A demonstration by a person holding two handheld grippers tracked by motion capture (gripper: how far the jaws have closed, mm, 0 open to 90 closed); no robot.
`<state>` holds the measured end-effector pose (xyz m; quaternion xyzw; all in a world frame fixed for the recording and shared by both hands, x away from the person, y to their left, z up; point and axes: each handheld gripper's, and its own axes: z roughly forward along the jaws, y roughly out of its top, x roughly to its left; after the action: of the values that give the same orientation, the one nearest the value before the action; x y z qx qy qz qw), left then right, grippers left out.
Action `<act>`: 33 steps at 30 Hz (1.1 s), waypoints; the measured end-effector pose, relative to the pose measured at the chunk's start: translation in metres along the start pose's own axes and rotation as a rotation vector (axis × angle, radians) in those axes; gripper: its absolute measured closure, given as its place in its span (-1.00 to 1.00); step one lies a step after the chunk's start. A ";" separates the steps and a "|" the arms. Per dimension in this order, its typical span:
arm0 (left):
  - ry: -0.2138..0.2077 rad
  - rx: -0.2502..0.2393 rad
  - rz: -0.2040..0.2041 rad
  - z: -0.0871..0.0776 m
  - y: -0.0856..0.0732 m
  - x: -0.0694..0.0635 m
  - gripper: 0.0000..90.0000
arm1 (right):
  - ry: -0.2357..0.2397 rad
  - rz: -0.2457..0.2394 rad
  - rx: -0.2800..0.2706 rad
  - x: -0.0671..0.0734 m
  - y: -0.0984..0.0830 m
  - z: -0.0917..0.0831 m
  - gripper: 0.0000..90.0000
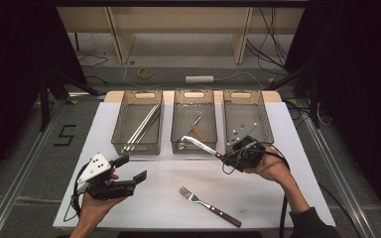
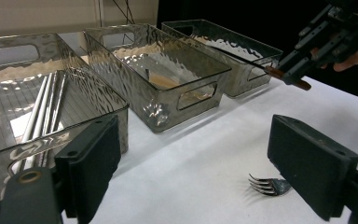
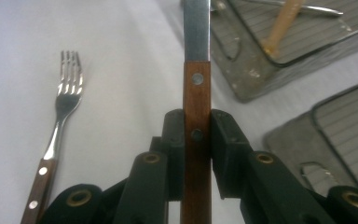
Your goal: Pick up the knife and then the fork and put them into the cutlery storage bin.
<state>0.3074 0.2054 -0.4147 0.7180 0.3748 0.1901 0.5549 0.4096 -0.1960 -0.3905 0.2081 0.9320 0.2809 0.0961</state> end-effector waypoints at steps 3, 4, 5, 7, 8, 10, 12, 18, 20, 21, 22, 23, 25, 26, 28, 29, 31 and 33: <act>-0.002 -0.002 -0.003 0.000 0.000 0.000 -0.63 | -0.025 0.037 -0.011 -0.010 0.001 -0.003 0.71; -0.002 -0.002 -0.003 0.000 0.000 0.000 -0.63 | -0.034 0.051 -0.024 -0.016 0.002 -0.006 0.71; -0.003 0.002 0.002 0.000 0.000 0.000 -0.63 | -0.039 0.068 -0.027 -0.019 0.002 -0.007 0.71; -0.002 0.002 0.002 0.000 0.000 0.000 -0.63 | -0.060 0.095 -0.036 -0.029 0.003 -0.010 0.71; -0.002 0.000 -0.002 0.000 0.000 0.000 -0.63 | -0.072 0.113 -0.036 -0.033 0.004 -0.011 0.71; 0.000 0.000 -0.002 0.000 0.000 0.000 -0.63 | -0.087 0.134 -0.048 -0.042 0.006 -0.013 0.71; -0.001 0.000 -0.001 0.000 0.000 0.000 -0.63 | -0.112 0.167 -0.061 -0.050 0.007 -0.015 0.71; -0.001 0.000 -0.001 0.000 0.000 0.000 -0.63 | -0.155 0.261 -0.080 -0.075 0.012 -0.020 0.71; -0.001 -0.001 -0.002 0.000 0.000 0.000 -0.63 | -0.159 0.298 -0.081 -0.083 0.013 -0.018 0.71; -0.001 -0.001 0.000 0.000 0.000 0.000 -0.63 | -0.167 0.313 -0.077 -0.087 0.013 -0.017 0.71; -0.001 0.000 0.000 0.000 0.000 0.000 -0.63 | -0.172 0.336 -0.070 -0.090 0.013 -0.016 0.71; -0.001 0.003 0.003 0.000 0.000 0.000 -0.63 | -0.176 0.354 -0.070 -0.093 0.013 -0.015 0.71; -0.002 0.003 0.004 0.000 0.000 0.000 -0.63 | -0.187 0.378 -0.071 -0.100 0.013 -0.013 0.71; -0.002 0.003 0.003 0.000 0.000 0.000 -0.63 | -0.190 0.397 -0.070 -0.102 0.014 -0.012 0.71; -0.001 0.003 0.002 0.000 0.000 0.000 -0.63 | -0.198 0.430 -0.070 -0.107 0.014 -0.009 0.71; -0.002 0.003 0.002 0.000 0.000 0.000 -0.63 | -0.203 0.448 -0.069 -0.110 0.014 -0.008 0.71; -0.003 0.003 0.003 -0.001 0.000 0.000 -0.63 | -0.234 0.480 -0.057 -0.114 0.014 -0.004 0.71; -0.003 0.003 0.004 -0.001 0.000 0.000 -0.63 | -0.259 0.496 -0.026 -0.117 0.013 0.002 0.71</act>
<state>0.3070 0.2058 -0.4146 0.7199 0.3729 0.1894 0.5539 0.5192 -0.2369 -0.3780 0.4629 0.8287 0.2789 0.1454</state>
